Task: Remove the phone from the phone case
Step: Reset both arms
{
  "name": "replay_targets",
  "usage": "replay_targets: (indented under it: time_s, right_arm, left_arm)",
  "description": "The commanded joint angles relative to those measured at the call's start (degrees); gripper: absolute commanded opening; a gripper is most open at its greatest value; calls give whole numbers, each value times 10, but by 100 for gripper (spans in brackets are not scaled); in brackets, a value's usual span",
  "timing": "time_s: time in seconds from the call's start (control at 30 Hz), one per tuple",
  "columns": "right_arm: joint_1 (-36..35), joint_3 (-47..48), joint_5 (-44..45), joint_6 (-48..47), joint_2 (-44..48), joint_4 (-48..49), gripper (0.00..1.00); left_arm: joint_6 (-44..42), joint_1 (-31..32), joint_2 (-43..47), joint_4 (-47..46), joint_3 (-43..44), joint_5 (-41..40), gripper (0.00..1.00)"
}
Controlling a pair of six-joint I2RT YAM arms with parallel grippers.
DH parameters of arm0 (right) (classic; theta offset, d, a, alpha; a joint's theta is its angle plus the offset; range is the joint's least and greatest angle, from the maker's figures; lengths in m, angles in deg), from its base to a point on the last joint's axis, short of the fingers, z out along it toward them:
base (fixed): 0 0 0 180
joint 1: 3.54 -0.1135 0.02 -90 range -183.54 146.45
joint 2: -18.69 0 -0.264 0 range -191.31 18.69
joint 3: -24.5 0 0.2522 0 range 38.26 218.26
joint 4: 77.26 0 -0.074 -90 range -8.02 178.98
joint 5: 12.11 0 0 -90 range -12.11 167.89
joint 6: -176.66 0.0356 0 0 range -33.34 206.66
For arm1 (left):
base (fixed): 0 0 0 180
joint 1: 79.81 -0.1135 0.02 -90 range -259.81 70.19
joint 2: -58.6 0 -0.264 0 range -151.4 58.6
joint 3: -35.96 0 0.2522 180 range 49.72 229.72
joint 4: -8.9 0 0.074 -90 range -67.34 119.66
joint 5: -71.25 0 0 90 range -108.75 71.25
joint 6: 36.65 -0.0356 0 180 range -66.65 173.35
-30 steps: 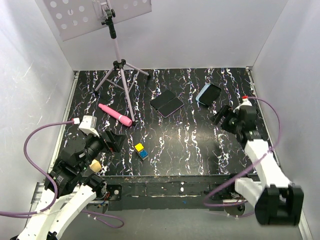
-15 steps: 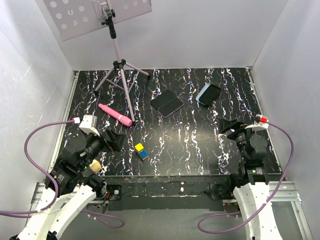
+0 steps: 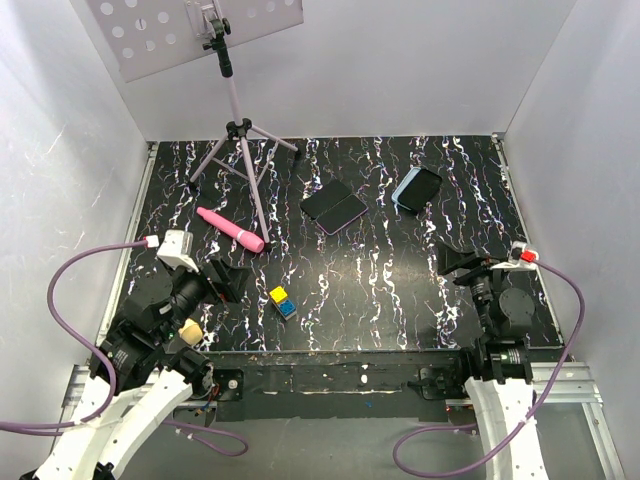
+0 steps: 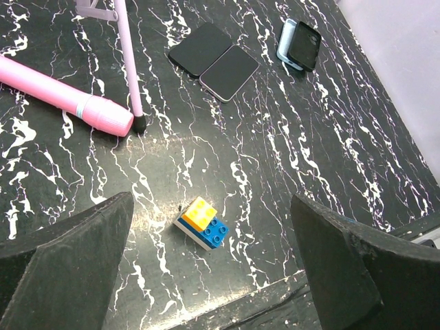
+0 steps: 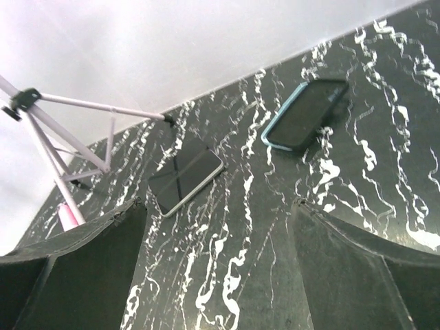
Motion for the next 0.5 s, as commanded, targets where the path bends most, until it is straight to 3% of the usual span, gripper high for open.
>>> replay_targets:
  time_s: [0.0, 0.23, 0.47]
  right_arm:
    - [-2, -8, -11, -11, 56, 60, 91]
    - [-2, -8, 21, -20, 127, 32, 91]
    - [-1, 29, 121, 5, 102, -57, 91]
  left_arm:
    - [0, -1, 11, 2, -2, -10, 98]
    - [3, -1, 24, 2, -4, -12, 98]
    - [1, -1, 11, 2, -1, -7, 98]
